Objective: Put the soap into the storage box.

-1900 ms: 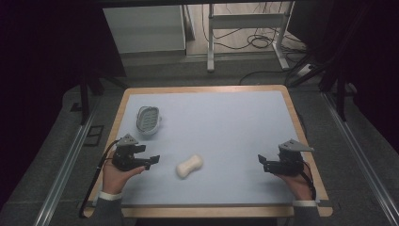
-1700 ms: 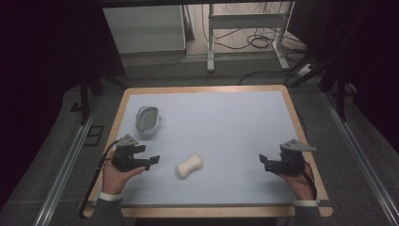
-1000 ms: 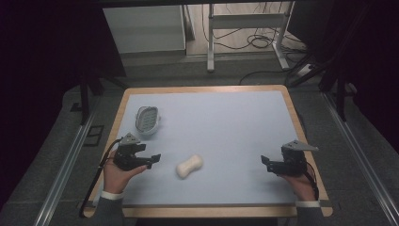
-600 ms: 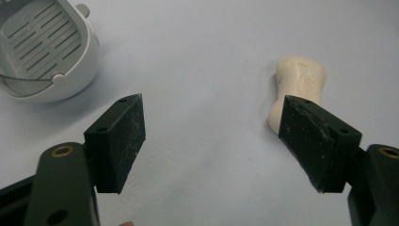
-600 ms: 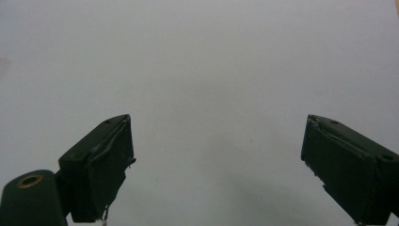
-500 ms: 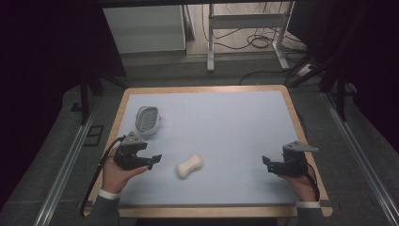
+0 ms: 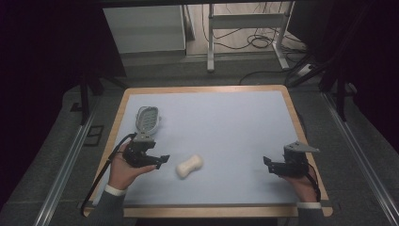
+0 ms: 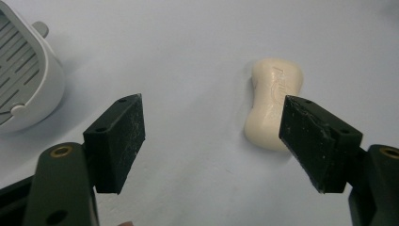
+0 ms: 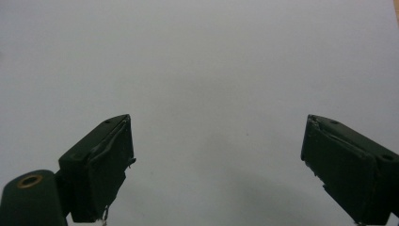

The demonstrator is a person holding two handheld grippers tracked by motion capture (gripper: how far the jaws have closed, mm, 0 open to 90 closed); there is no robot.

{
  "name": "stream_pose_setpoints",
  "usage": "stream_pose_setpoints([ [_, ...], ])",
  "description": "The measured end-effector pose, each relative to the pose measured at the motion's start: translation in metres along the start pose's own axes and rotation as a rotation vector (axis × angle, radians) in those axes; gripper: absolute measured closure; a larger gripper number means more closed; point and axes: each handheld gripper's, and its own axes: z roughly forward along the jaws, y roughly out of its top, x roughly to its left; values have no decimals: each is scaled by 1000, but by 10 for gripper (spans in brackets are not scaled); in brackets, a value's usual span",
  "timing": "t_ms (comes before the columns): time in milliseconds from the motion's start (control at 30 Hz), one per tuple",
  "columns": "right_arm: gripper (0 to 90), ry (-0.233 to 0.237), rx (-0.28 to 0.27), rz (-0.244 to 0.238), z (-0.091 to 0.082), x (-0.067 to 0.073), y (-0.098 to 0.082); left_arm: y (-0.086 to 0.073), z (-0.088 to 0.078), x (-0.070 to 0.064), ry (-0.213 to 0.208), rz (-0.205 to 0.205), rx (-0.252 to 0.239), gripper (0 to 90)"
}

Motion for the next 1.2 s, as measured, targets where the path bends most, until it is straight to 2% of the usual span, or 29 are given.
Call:
stream_pose_setpoints([
  [467, 97, -6, 9, -4, 1, 0, -1, 12, 14, -9, -20, 31, 41, 229],
  [600, 97, -8, 12, -6, 2, -1, -1, 14, 17, -9, -16, 8, 27, 235],
  [1000, 97, -4, 17, -5, 2, 0, -1, 30, 30, -25, -43, 69, 62, 235],
  [1200, 97, -3, 17, -3, 2, 0, -1, 37, 42, -35, -55, 96, 95, 238],
])
